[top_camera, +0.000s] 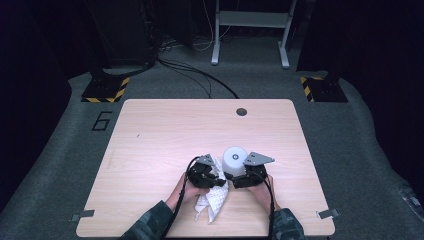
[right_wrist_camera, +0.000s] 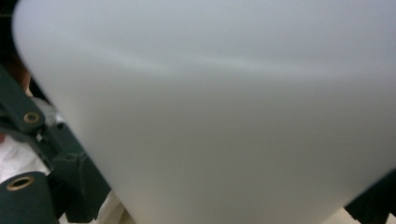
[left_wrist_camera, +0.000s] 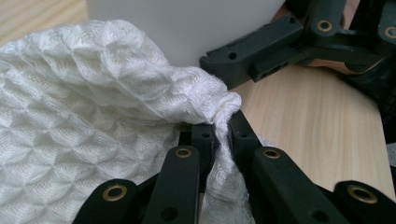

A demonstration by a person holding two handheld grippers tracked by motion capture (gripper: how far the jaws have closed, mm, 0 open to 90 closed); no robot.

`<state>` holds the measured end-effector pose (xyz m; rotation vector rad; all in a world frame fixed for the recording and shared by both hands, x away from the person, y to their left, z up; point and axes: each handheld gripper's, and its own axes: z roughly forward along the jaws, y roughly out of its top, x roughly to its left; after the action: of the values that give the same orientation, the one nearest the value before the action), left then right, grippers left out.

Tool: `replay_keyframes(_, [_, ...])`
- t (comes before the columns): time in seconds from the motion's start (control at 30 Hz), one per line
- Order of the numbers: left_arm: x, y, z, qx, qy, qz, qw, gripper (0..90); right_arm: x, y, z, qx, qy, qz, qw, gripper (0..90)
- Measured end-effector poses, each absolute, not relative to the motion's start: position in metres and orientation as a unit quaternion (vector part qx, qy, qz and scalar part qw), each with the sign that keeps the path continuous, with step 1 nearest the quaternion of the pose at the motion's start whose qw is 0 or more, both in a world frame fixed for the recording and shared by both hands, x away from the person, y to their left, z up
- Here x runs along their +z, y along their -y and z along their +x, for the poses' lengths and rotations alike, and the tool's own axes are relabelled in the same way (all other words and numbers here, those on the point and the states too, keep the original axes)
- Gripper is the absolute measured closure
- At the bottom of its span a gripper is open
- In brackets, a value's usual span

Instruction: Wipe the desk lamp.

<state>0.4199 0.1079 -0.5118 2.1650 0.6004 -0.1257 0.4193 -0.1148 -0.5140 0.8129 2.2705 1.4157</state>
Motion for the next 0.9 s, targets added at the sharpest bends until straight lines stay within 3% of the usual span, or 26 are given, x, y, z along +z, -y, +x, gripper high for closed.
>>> replay_keyframes(0.33, [-0.516,-0.102,0.416,-0.069,-0.237,0.864,0.44,84.4,-0.514,0.115,0.419,0.498,-0.8,0.287,0.172,8.3])
replay_keyframes(0.9, [-0.496,-0.124,0.435,-0.029,-0.259,0.852,0.454,84.3,-0.514,0.115,0.419,0.498,-0.8,0.286,0.171,8.2])
